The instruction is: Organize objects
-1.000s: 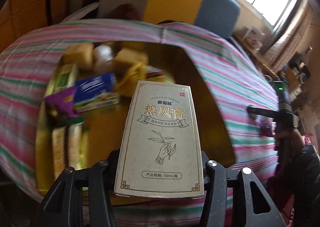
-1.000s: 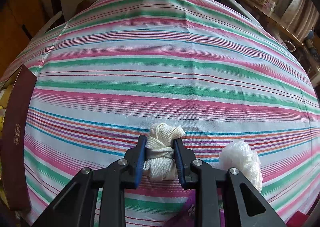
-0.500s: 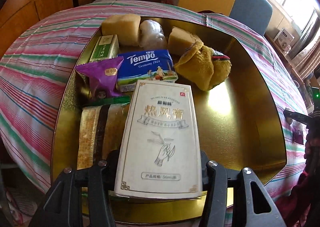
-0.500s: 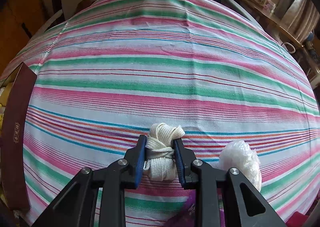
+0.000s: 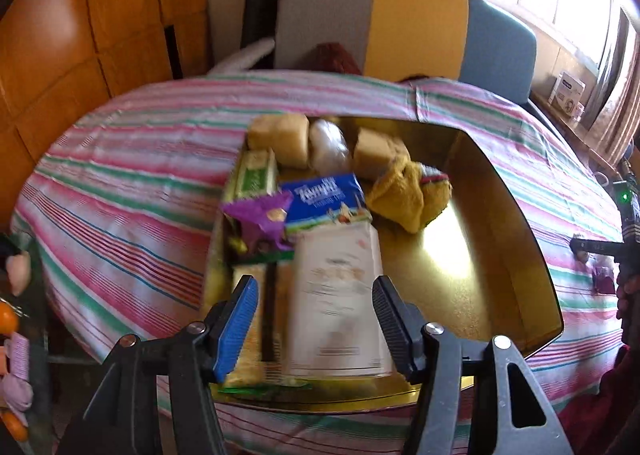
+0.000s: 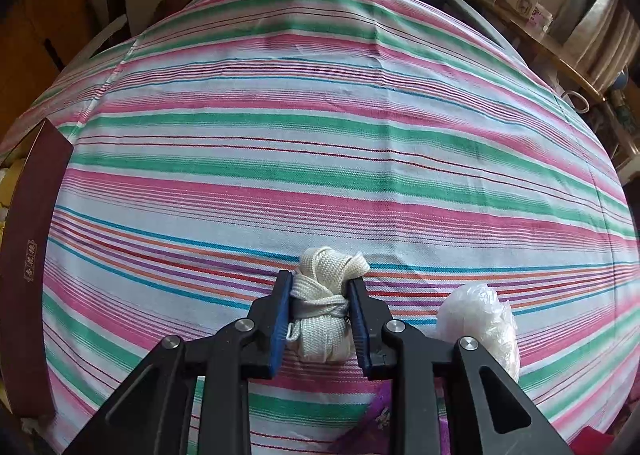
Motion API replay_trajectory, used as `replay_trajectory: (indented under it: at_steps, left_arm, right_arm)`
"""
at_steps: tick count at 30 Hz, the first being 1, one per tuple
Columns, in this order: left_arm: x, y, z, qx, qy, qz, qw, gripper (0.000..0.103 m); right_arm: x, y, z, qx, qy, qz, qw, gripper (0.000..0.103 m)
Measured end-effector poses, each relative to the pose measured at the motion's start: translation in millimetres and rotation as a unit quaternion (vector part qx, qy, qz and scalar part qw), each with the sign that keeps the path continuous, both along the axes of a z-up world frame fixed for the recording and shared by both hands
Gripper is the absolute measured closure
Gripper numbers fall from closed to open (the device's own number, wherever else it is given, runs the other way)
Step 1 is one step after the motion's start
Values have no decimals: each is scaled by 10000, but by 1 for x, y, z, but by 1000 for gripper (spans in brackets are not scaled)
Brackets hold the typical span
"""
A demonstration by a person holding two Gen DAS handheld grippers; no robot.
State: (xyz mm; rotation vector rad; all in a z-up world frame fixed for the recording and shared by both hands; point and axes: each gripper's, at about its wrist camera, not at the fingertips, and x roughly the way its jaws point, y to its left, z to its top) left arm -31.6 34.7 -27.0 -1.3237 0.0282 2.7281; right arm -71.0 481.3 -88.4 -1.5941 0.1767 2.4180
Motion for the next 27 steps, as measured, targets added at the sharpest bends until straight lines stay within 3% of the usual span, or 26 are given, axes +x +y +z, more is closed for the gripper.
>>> replay_trajectory:
  at_steps: [11, 17, 22, 27]
  left_arm:
    - [13, -22, 21, -8, 435, 149, 9989, 43]
    - [18, -27, 20, 36, 467, 111, 9988, 43]
    - [18, -33, 16, 122, 404, 181, 9989, 43]
    - [18, -38, 15, 236, 394, 233, 9987, 43]
  right_arm:
    - [1, -12, 1, 380, 40, 170, 9991, 77]
    - [4, -20, 9, 154, -22, 213, 9997, 78]
    - [16, -46, 51, -208, 586, 384, 9973, 78]
    - [22, -120, 97, -499, 1169, 1269, 9837, 78]
